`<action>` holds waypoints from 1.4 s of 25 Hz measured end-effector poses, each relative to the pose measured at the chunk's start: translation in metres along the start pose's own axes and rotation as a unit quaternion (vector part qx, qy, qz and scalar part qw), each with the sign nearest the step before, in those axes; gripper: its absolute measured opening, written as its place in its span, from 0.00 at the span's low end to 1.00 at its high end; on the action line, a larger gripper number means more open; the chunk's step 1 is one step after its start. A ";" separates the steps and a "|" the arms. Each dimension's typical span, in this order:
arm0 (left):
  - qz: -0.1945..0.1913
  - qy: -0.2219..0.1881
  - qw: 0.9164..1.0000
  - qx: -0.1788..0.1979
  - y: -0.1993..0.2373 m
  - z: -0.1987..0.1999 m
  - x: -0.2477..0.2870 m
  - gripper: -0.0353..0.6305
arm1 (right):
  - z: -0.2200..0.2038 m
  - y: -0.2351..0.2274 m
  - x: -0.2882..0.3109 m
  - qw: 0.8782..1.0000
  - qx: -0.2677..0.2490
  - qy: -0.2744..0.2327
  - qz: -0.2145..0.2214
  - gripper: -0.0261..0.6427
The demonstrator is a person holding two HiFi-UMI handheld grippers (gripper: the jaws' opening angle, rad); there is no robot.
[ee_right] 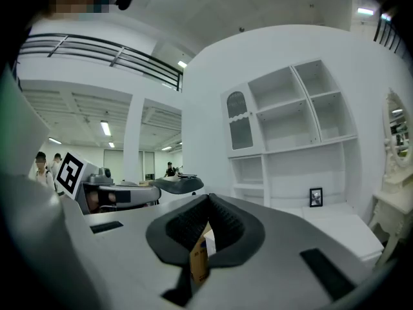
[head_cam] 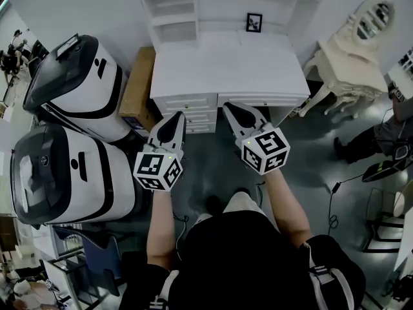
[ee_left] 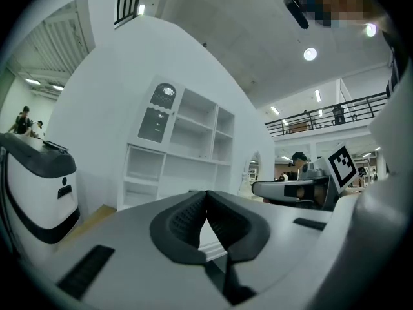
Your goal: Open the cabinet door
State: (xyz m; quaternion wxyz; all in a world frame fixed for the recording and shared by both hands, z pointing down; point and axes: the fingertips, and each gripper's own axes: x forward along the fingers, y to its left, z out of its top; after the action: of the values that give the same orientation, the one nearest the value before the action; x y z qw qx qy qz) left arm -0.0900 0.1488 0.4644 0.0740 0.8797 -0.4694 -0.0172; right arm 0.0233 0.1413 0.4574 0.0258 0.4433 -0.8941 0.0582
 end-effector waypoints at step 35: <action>0.029 0.005 1.000 0.008 0.060 0.048 0.201 0.08 | 0.064 -0.166 0.132 0.999 0.000 -0.003 0.049 0.06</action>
State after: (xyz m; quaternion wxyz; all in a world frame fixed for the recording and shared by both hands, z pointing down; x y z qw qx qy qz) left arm -0.0322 -0.0560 0.4336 0.0699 0.8662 -0.4948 -0.0074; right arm 0.0761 -0.0709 0.4202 0.0204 0.3989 -0.9149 0.0582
